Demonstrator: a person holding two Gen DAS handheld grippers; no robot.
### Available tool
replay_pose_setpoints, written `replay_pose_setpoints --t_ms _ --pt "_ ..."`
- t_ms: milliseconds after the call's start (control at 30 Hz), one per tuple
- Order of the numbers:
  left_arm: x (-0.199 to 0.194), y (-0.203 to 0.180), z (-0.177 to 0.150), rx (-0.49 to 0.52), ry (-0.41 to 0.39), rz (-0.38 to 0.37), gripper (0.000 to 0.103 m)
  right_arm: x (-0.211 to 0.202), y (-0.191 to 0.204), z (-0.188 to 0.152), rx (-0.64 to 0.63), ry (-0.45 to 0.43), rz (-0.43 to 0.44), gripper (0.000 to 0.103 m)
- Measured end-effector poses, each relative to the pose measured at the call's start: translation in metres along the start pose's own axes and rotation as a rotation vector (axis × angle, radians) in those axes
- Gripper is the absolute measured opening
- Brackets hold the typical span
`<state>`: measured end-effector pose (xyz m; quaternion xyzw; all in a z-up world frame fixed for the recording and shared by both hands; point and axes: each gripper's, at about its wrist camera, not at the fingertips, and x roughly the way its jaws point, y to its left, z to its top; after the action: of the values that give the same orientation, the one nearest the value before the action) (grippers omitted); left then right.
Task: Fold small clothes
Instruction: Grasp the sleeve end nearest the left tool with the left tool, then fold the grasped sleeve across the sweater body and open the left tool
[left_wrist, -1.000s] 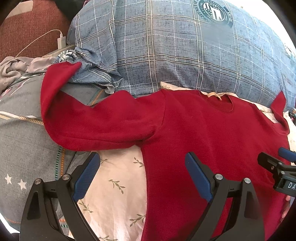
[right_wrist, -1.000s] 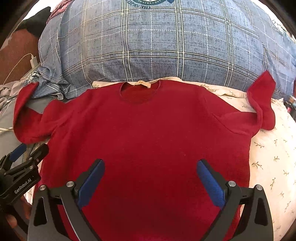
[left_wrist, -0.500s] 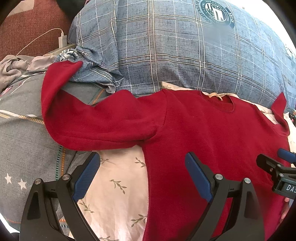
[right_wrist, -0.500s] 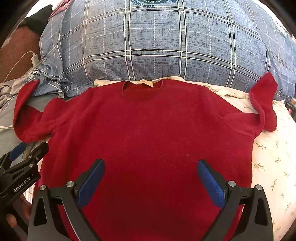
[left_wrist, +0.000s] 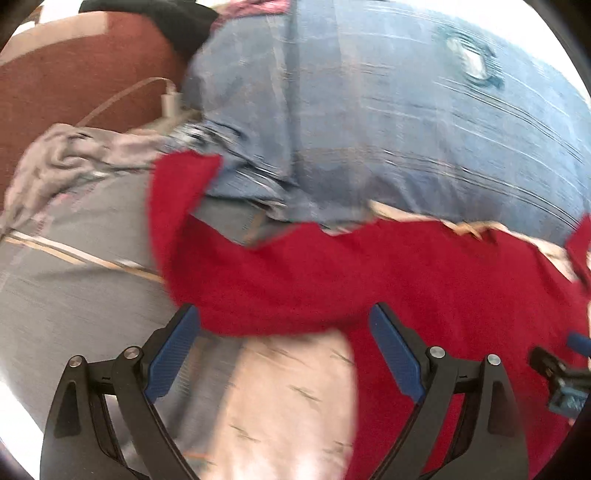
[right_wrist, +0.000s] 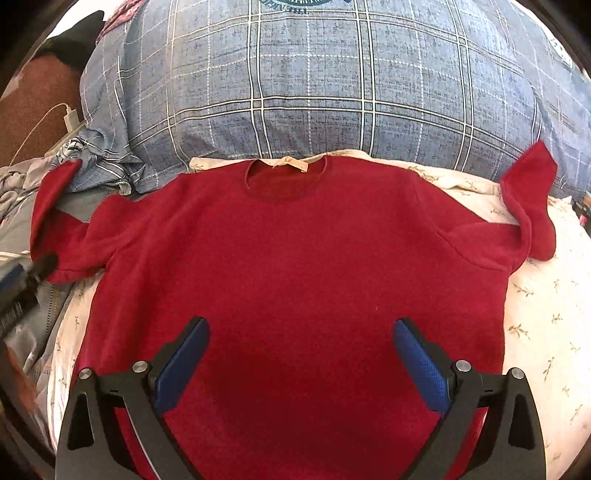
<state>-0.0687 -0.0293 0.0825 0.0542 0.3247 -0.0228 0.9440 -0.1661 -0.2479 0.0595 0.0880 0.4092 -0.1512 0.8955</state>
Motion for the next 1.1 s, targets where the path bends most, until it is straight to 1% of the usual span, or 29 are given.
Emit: replay_pose_setpoints --t_ms 100,200,367,400,467,500,533,567,600,633,667,700,767,833,867,967,1033,1100 --pt "0.009 0.023 0.017 -0.038 0.002 0.063 0.094 -0.002 -0.002 0.002 0.003 -0.006 0.009 0.1" --pt "0.027 0.043 0.033 -0.049 0.006 0.145 0.094 0.0 -0.003 0.002 0.015 0.001 0.02 0.1" --pt "0.071 0.063 0.055 -0.035 0.051 0.231 0.094 0.002 -0.003 0.001 0.02 0.014 0.04 0.1" --pt "0.083 0.066 0.057 -0.028 0.071 0.251 0.093 0.003 -0.002 0.002 0.014 0.015 0.037 0.1" --pt "0.106 0.074 0.061 -0.032 0.116 0.256 0.077 0.004 -0.002 0.003 0.007 0.02 0.036 0.1" --pt "0.113 0.076 0.062 -0.037 0.131 0.257 0.064 0.006 -0.003 0.003 0.007 0.022 0.036 0.1" --pt "0.112 0.075 0.063 -0.016 0.094 0.269 0.056 0.006 -0.003 0.004 0.008 0.023 0.037 0.1" --pt "0.112 0.073 0.065 -0.001 0.085 0.255 0.044 0.008 -0.005 0.004 0.012 0.026 0.038 0.1" --pt "0.115 0.074 0.066 -0.009 0.113 0.219 0.02 0.009 -0.006 0.005 0.015 0.027 0.04 0.1" --pt "0.117 0.078 0.067 -0.048 0.149 0.154 0.019 0.009 -0.007 0.005 0.019 0.028 0.04 0.1" --pt "0.115 0.082 0.069 -0.089 0.154 0.098 0.019 0.01 -0.01 0.005 0.027 0.027 0.04 0.1" --pt "0.111 0.083 0.071 -0.107 0.152 0.06 0.018 0.011 -0.012 0.005 0.034 0.025 0.041 0.1" --pt "0.097 0.078 0.076 -0.116 0.146 -0.03 0.017 0.009 -0.018 0.006 0.052 0.017 0.042 0.1" --pt "0.08 0.063 0.081 -0.122 0.136 -0.147 0.016 0.007 -0.023 0.006 0.067 0.011 0.04 0.1" --pt "0.075 0.056 0.085 -0.121 0.133 -0.191 0.016 0.004 -0.028 0.006 0.077 0.006 0.04 0.1" --pt "0.045 0.016 0.097 -0.097 0.102 -0.34 0.016 -0.004 -0.04 0.008 0.101 -0.016 0.031 0.1" --pt "0.03 -0.014 0.103 -0.074 0.087 -0.421 0.016 -0.008 -0.047 0.009 0.113 -0.029 0.02 0.1" --pt "0.019 -0.045 0.104 -0.045 0.091 -0.494 0.016 -0.013 -0.057 0.01 0.136 -0.039 0.012 0.1"
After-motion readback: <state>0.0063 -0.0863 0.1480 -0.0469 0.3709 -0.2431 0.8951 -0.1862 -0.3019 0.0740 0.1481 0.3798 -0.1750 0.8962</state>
